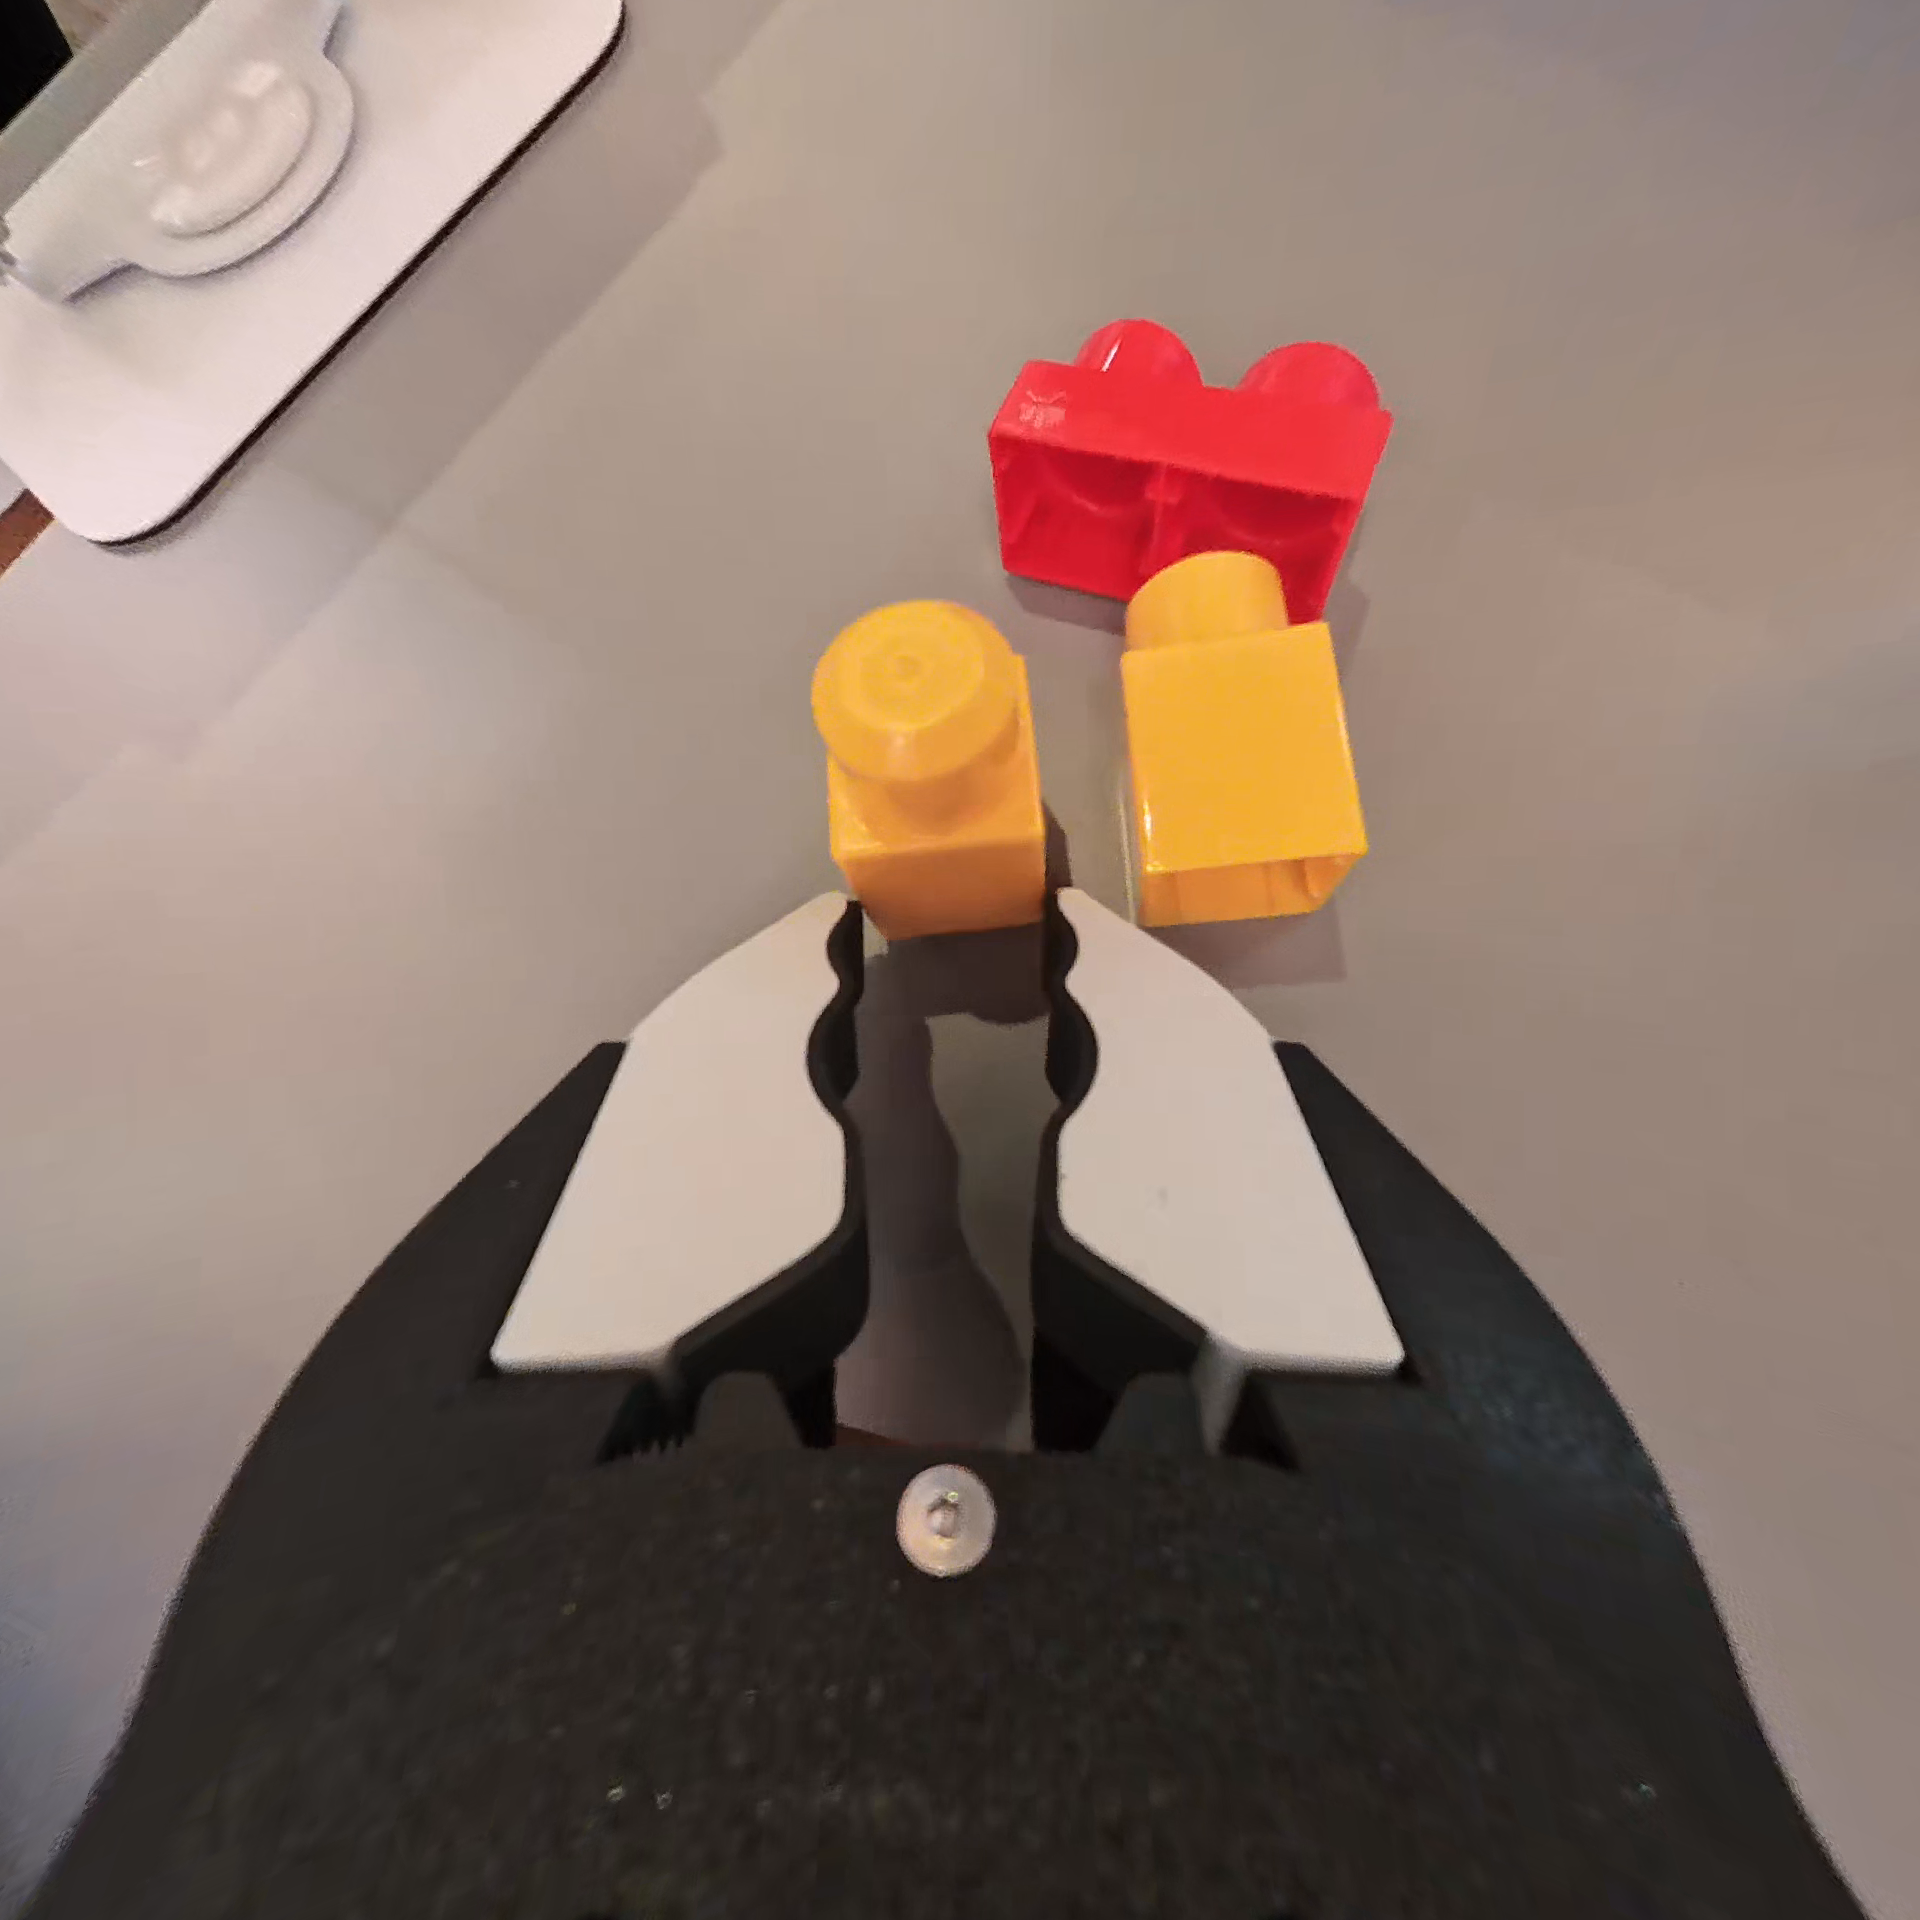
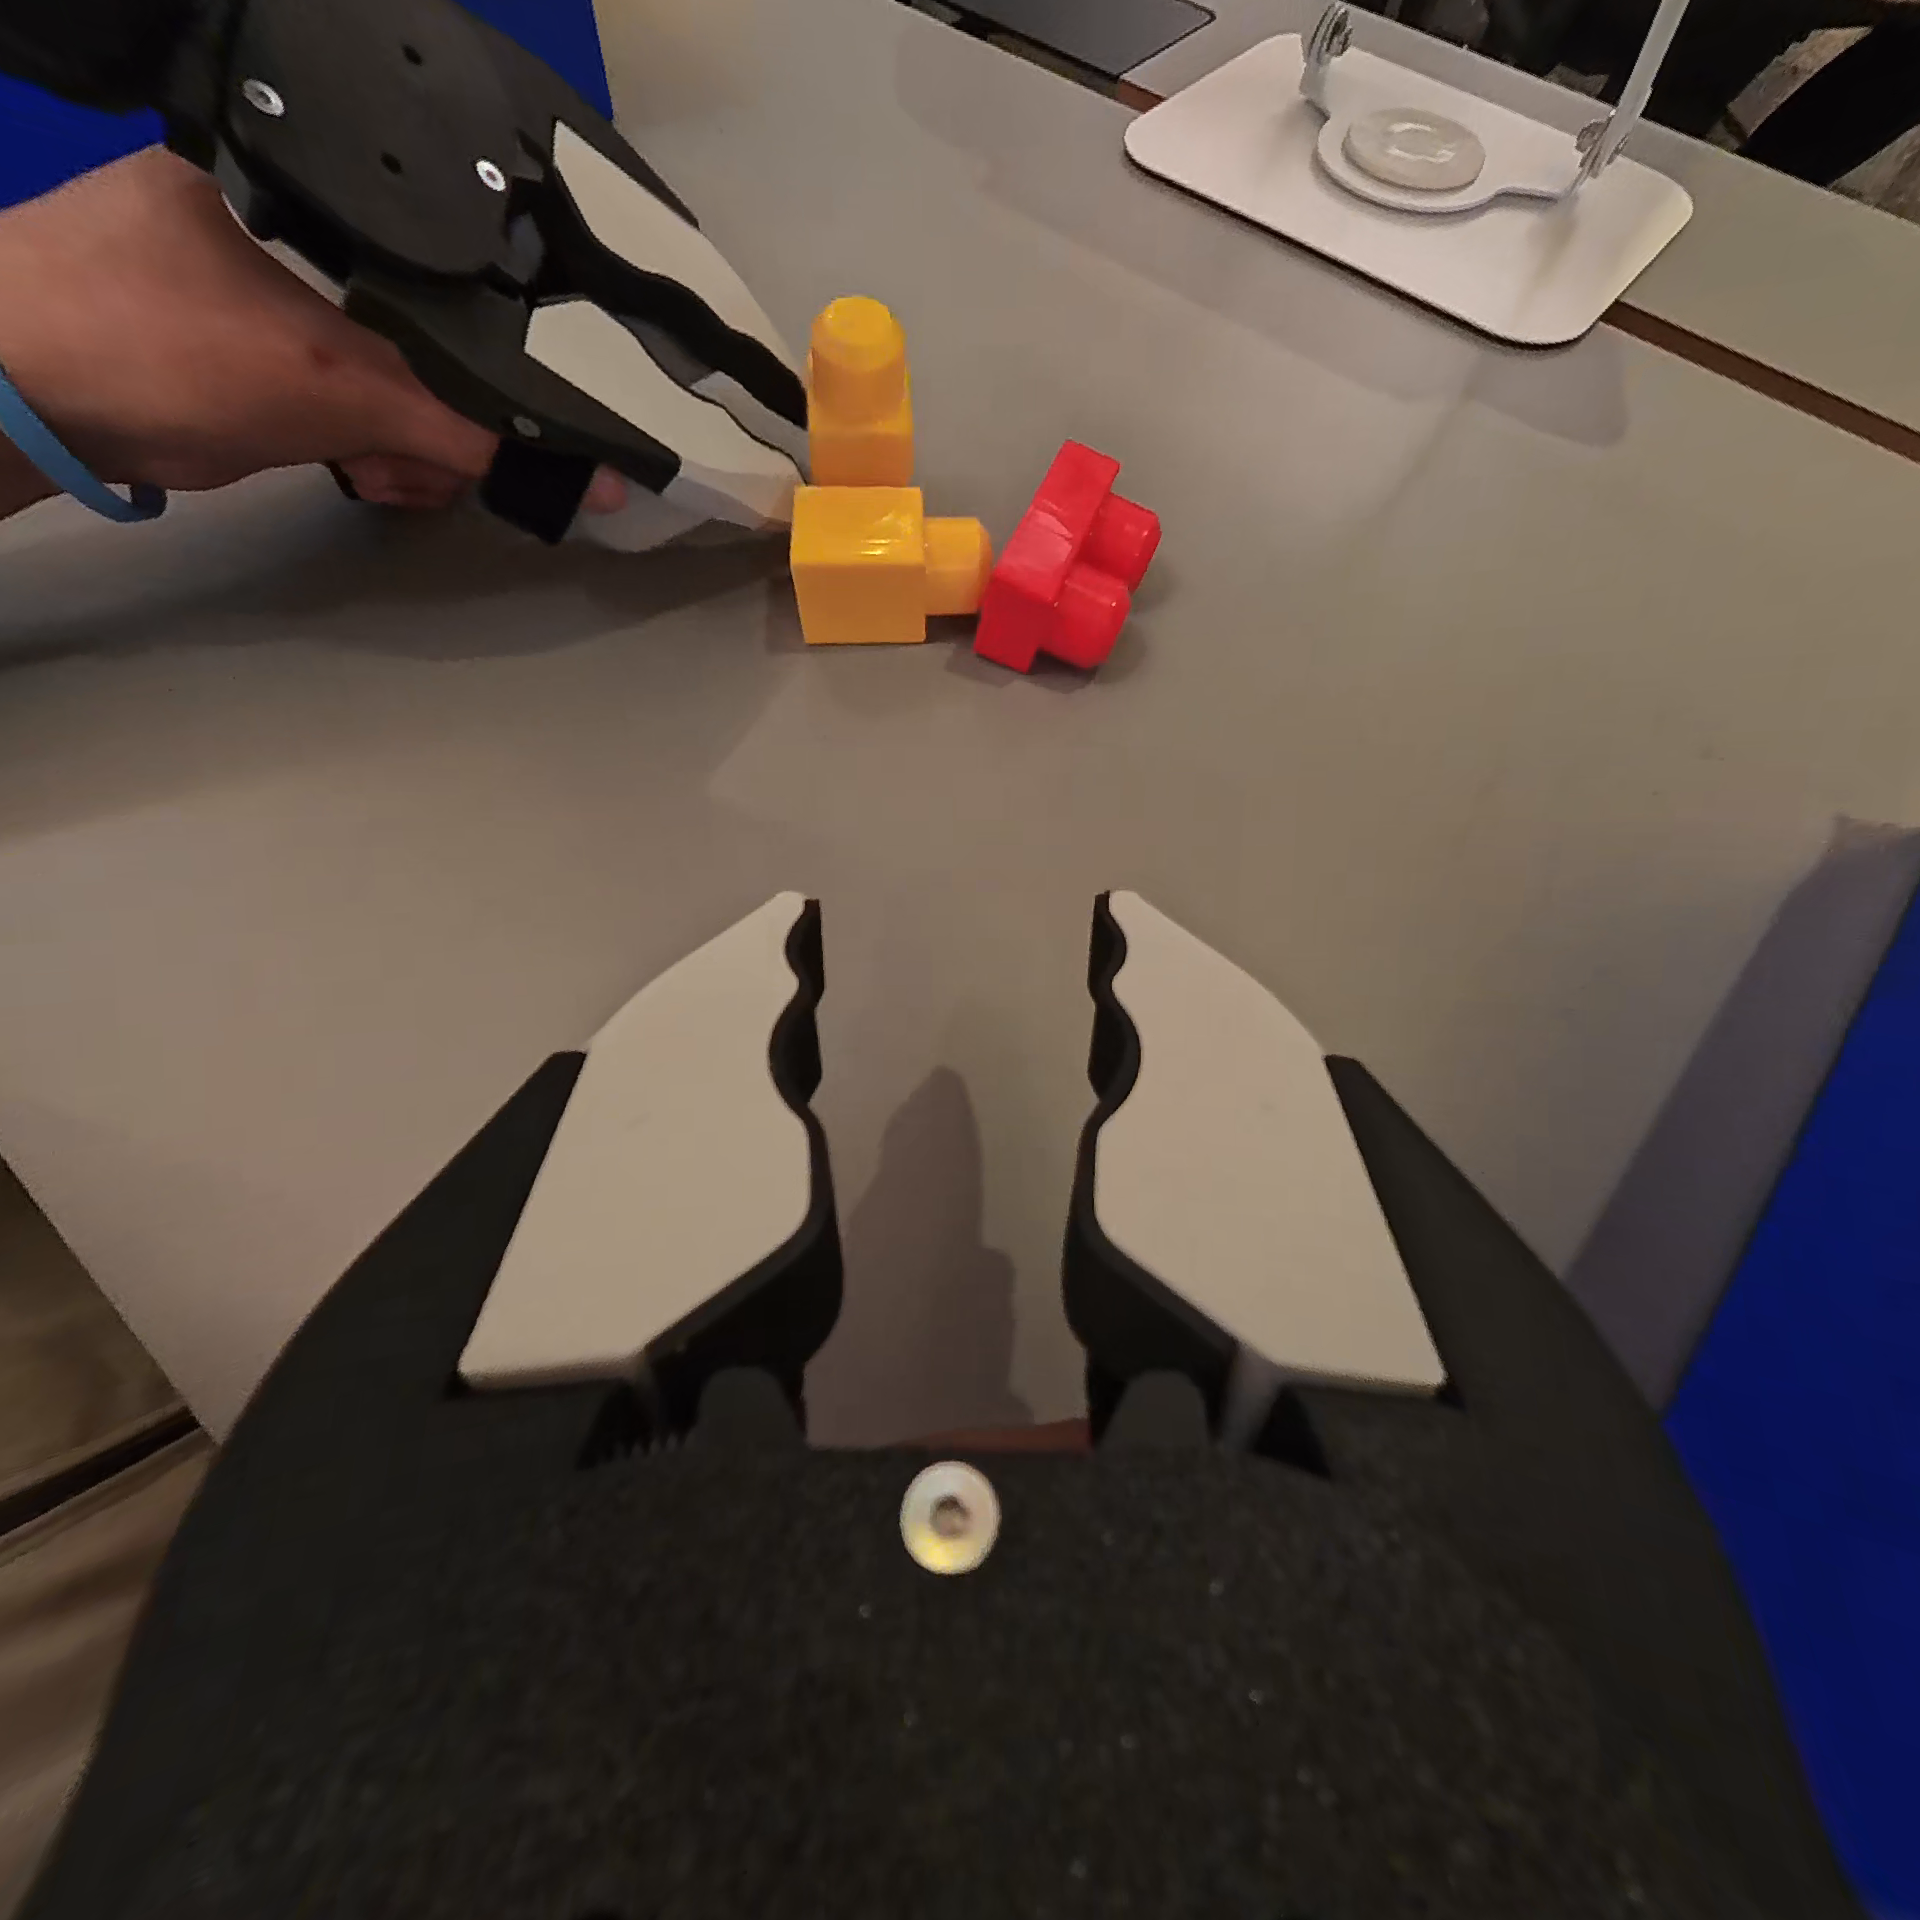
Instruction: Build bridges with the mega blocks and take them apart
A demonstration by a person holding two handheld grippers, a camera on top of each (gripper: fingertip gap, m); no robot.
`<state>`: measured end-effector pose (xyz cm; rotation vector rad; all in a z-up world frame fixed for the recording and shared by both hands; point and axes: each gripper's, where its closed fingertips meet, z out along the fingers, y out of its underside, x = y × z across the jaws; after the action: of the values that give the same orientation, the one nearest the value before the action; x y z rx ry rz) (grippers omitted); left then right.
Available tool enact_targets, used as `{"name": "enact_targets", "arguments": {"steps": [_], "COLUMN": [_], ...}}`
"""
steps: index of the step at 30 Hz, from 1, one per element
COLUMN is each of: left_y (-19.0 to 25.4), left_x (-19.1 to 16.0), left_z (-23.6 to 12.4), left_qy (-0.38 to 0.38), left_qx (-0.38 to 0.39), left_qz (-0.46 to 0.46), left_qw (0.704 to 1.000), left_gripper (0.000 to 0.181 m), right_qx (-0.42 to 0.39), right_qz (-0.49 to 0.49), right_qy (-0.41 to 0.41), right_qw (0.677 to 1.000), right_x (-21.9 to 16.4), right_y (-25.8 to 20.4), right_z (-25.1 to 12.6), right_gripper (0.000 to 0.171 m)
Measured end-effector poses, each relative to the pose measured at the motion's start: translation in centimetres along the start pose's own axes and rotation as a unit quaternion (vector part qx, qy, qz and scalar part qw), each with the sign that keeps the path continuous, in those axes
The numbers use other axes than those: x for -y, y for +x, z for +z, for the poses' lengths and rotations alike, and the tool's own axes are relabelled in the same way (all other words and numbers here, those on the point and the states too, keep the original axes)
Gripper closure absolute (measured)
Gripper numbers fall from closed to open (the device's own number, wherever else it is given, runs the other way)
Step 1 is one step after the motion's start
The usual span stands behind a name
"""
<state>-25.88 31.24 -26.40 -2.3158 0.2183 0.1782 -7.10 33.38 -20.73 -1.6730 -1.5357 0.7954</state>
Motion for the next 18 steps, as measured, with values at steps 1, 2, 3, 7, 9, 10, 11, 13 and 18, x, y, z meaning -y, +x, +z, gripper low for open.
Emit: {"name": "enact_targets", "arguments": {"steps": [1,2,3,7,9,10,11,13,18], "left_y": [0.1,0.1,0.0,-0.2,-0.7,-0.9,-0.9,-1.4,-2.4], "left_x": [0.0,-0.1,-0.2,-0.5,-0.4,-0.5,-0.6,-0.4,0.1], "left_z": [-0.1,-0.2,-0.4,-1.7,-2.2,-2.4,-2.5,-2.4,-1.5], "left_qy": [-0.005,-0.013,-0.023,-0.101,-0.154,-0.187,-0.219,-0.266,-0.363], "left_qx": [-0.007,-0.012,-0.014,-0.041,-0.053,-0.064,-0.083,-0.105,-0.144], "left_qz": [0.003,0.008,0.016,0.072,0.108,0.124,0.139,0.177,0.247], "left_qw": [1.000,1.000,1.000,0.991,0.981,0.972,0.962,0.942,0.887], "left_gripper": [0.149,0.149,0.149,0.150,0.150,0.150,0.150,0.150,0.150], "right_qx": [0.000,0.000,0.001,0.006,0.009,0.011,0.013,0.015,0.016], "right_qz": [0.001,0.003,0.004,0.006,0.006,0.006,0.005,0.000,-0.003], "right_qy": [0.000,0.000,-0.001,-0.005,-0.004,-0.005,-0.006,-0.007,-0.012], "right_qw": [1.000,1.000,1.000,1.000,1.000,1.000,1.000,1.000,1.000], "right_x": [-0.1,-0.1,-0.2,-0.4,-0.3,-0.4,-0.4,-0.4,-0.4], "right_y": [0.1,0.2,0.2,0.4,0.3,0.2,0.1,-0.1,-0.2], "right_z": [0.0,-0.1,-0.1,-0.3,-0.3,-0.3,-0.3,-0.4,-0.3], "right_gripper": [0.122,0.123,0.123,0.124,0.125,0.125,0.125,0.125,0.126]}}
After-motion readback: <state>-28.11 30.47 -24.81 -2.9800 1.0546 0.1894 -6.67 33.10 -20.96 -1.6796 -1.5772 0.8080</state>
